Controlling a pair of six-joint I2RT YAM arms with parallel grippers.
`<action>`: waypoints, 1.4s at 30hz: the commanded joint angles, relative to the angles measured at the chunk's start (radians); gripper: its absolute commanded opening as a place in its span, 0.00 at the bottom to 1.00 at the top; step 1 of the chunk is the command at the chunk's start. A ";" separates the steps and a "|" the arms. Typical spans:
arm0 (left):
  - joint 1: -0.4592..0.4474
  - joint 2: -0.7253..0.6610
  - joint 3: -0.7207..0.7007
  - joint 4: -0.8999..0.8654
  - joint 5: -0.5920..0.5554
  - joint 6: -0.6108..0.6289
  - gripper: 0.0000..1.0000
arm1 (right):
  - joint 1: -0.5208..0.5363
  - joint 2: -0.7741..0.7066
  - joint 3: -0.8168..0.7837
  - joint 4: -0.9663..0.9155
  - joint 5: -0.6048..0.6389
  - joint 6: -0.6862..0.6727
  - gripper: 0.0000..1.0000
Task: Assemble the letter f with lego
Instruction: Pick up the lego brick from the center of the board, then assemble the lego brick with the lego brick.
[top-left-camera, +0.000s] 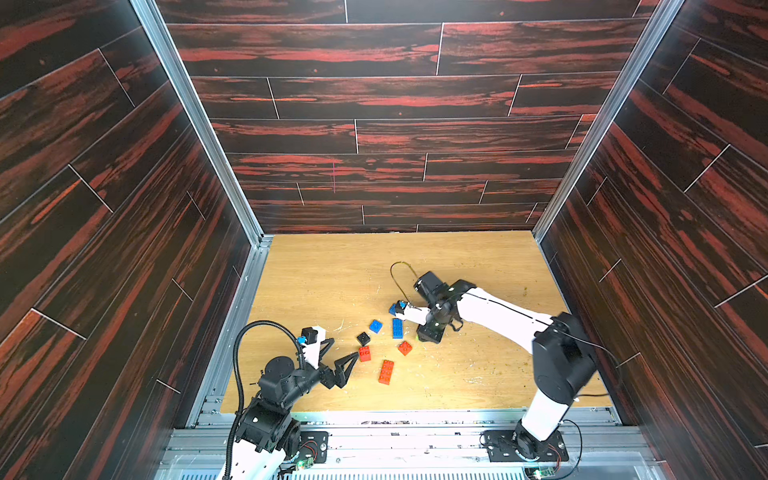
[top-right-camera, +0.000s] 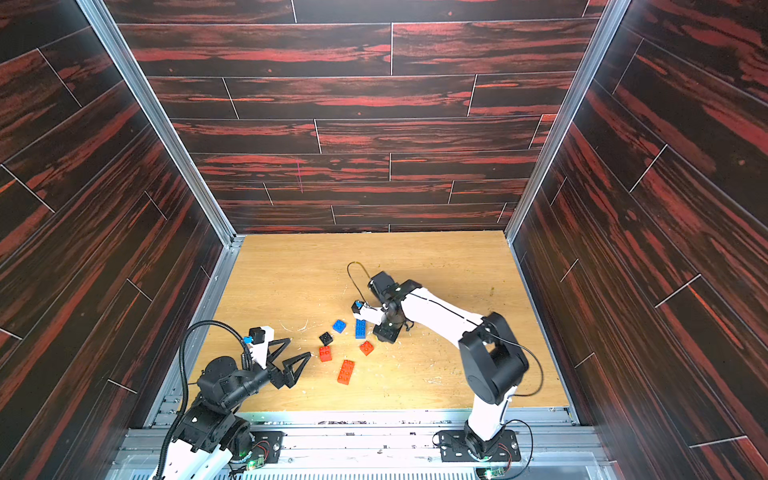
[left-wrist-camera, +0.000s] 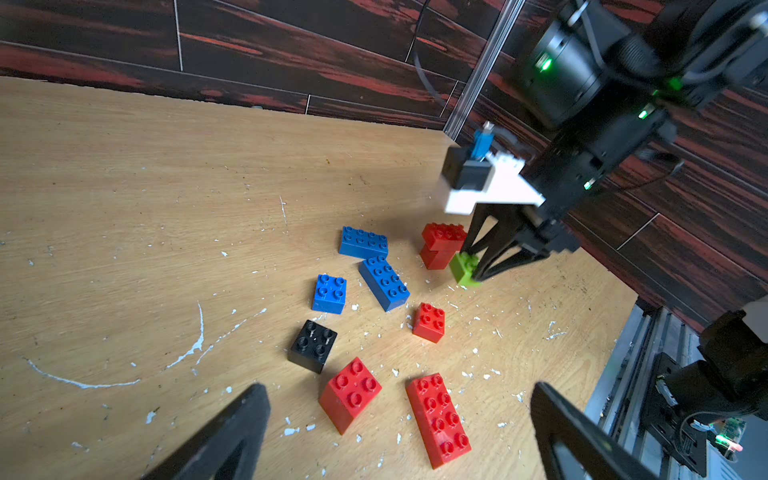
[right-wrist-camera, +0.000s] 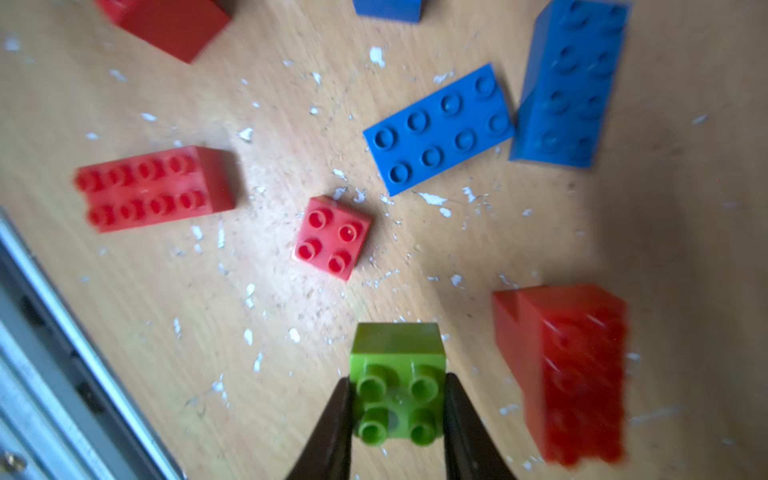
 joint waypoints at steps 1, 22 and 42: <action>-0.002 -0.001 -0.003 0.005 0.001 0.008 1.00 | -0.032 -0.067 0.032 -0.080 -0.069 -0.136 0.24; -0.002 -0.002 -0.003 0.002 -0.001 0.006 1.00 | -0.158 -0.026 0.088 -0.028 -0.040 -0.387 0.26; -0.003 -0.002 -0.003 0.003 0.000 0.006 1.00 | -0.161 0.074 0.147 -0.052 -0.028 -0.408 0.26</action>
